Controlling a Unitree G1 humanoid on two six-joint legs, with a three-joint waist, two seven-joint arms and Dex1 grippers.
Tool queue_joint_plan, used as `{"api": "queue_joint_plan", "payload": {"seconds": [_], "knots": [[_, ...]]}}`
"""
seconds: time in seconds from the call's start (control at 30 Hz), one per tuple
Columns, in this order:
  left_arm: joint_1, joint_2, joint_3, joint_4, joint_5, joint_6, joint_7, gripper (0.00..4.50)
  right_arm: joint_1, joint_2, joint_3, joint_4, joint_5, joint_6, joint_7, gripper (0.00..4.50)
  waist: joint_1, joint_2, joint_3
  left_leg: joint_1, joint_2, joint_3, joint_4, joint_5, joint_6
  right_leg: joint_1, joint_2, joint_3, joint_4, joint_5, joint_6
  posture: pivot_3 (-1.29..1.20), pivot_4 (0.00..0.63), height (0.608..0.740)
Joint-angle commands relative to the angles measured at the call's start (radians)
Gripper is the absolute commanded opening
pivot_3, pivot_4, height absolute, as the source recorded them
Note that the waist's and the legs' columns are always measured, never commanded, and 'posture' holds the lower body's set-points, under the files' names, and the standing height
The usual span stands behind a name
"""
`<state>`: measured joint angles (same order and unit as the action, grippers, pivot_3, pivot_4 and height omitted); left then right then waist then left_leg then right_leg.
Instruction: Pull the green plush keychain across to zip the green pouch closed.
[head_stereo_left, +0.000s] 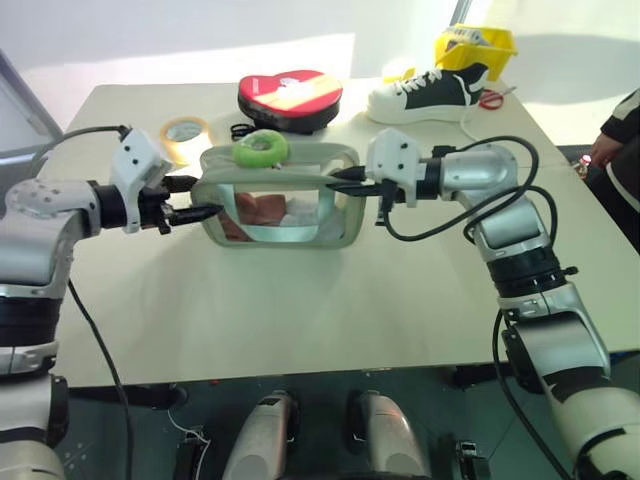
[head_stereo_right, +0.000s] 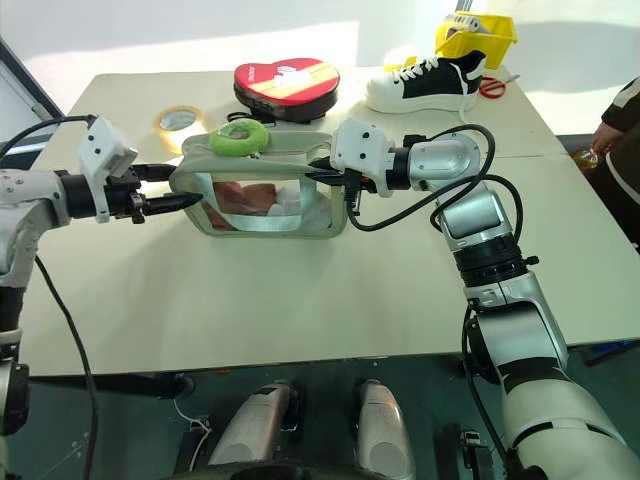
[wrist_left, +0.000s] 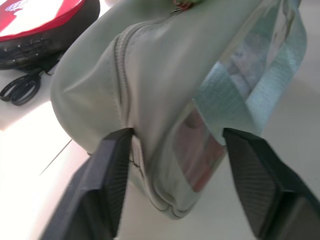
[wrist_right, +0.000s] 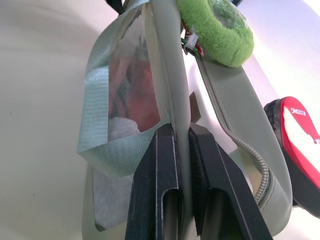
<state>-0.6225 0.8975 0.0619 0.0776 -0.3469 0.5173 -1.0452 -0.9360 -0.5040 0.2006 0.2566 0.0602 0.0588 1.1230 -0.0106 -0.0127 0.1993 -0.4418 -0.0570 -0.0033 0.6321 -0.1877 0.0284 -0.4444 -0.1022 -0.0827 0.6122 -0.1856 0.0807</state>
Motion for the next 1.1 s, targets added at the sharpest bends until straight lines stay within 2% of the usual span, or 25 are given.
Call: {"api": "queue_joint_plan", "payload": {"seconds": [0.03, 0.1, 0.27, 0.37, 0.43, 0.47, 0.53, 0.63, 0.7, 0.93, 1.1], "knots": [[-0.023, 0.011, 0.032, -0.015, -0.006, -0.015, -0.001, 0.87, -0.028, -0.003, -0.02, -0.037, 0.016, -0.016, -0.006, 0.0, 0.0, 0.0, 0.0, 0.0, 0.0, 0.0, 0.0, 0.0, 0.0, 0.0, 0.0, 0.0, 0.0, 0.0, 0.0, 0.0, 0.15, 0.74], [-0.018, 0.019, 0.037, -0.022, -0.015, -0.007, -0.011, 0.04, -0.029, -0.002, -0.02, -0.036, 0.016, -0.017, -0.007, 0.0, 0.0, 0.0, 0.0, 0.0, 0.0, 0.0, 0.0, 0.0, 0.0, 0.0, 0.0, 0.0, 0.0, 0.0, 0.0, 0.0, 0.15, 0.74], [-0.017, 0.036, 0.046, -0.032, -0.026, 0.023, -0.012, 0.04, -0.029, 0.004, -0.019, -0.039, 0.021, -0.006, -0.008, 0.0, 0.0, 0.0, 0.0, 0.0, 0.0, 0.0, 0.0, 0.0, 0.0, 0.0, 0.0, 0.0, 0.0, 0.0, 0.0, 0.0, 0.15, 0.74], [0.001, 0.043, 0.036, -0.038, -0.014, 0.01, -0.018, 0.0, -0.036, 0.001, -0.02, -0.042, 0.042, 0.039, 0.021, 1.27, 0.0, 0.0, 0.0, 0.0, 0.0, 0.0, 0.0, 0.0, 0.0, 0.0, 0.0, 0.0, 0.0, 0.0, 0.0, 0.0, 0.15, 0.74], [0.009, 0.041, 0.032, -0.036, -0.007, -0.003, -0.017, 0.0, -0.059, -0.009, -0.024, -0.032, 0.045, 0.055, 0.034, 2.3, 0.0, 0.0, 0.0, 0.0, 0.0, 0.0, 0.0, 0.0, 0.0, 0.0, 0.0, 0.0, 0.0, 0.0, 0.0, 0.0, 0.15, 0.74], [0.011, 0.039, 0.032, -0.035, -0.006, -0.005, -0.016, 0.0, -0.075, -0.018, -0.026, -0.026, 0.047, 0.063, 0.044, 2.6, 0.0, 0.0, 0.0, 0.0, 0.0, 0.0, 0.0, 0.0, 0.0, 0.0, 0.0, 0.0, 0.0, 0.0, 0.0, 0.0, 0.15, 0.74], [0.016, 0.036, 0.034, -0.041, -0.008, -0.007, -0.013, 0.0, -0.117, -0.043, -0.028, -0.035, 0.076, 0.127, 0.103, 3.5, 0.0, 0.001, 0.0, 0.0, 0.0, 0.0, 0.0, 0.0, 0.0, 0.0, 0.0, 0.0, 0.0, 0.0, 0.0, 0.0, 0.15, 0.74], [0.016, 0.033, 0.035, -0.043, -0.01, -0.013, -0.009, 0.0, -0.227, -0.056, -0.065, -0.028, 0.197, 0.33, 0.191, 3.5, 0.0, 0.001, 0.0, 0.0, 0.0, 0.0, 0.0, 0.0, 0.0, 0.0, 0.0, 0.0, 0.0, 0.0, 0.0, 0.0, 0.15, 0.74], [0.011, 0.031, 0.034, -0.039, -0.01, -0.018, -0.009, 0.0, -0.308, -0.022, -0.101, 0.027, 0.249, 0.407, 0.176, 3.5, -0.001, 0.001, 0.0, 0.0, 0.0, 0.0, 0.0, 0.0, 0.0, 0.0, -0.001, 0.0, 0.0, 0.0, 0.0, 0.0, 0.15, 0.74], [0.003, 0.018, 0.028, -0.035, -0.01, -0.026, -0.007, 0.0, -0.469, 0.221, -0.117, 0.398, 0.148, 0.312, -0.145, 3.5, -0.004, 0.0, 0.0, 0.001, 0.0, 0.0, -0.001, -0.001, -0.002, -0.001, -0.001, 0.001, 0.0, 0.0, -0.001, 0.0, 0.15, 0.74], [0.012, 0.013, 0.027, -0.047, -0.009, -0.026, -0.004, 0.0, -0.515, 0.297, -0.089, 0.583, 0.096, 0.281, -0.165, 3.5, 0.0, 0.001, 0.0, -0.001, -0.001, 0.0, -0.001, 0.0, -0.001, -0.002, -0.001, 0.001, 0.0, 0.001, -0.001, 0.0, 0.15, 0.74]]}}
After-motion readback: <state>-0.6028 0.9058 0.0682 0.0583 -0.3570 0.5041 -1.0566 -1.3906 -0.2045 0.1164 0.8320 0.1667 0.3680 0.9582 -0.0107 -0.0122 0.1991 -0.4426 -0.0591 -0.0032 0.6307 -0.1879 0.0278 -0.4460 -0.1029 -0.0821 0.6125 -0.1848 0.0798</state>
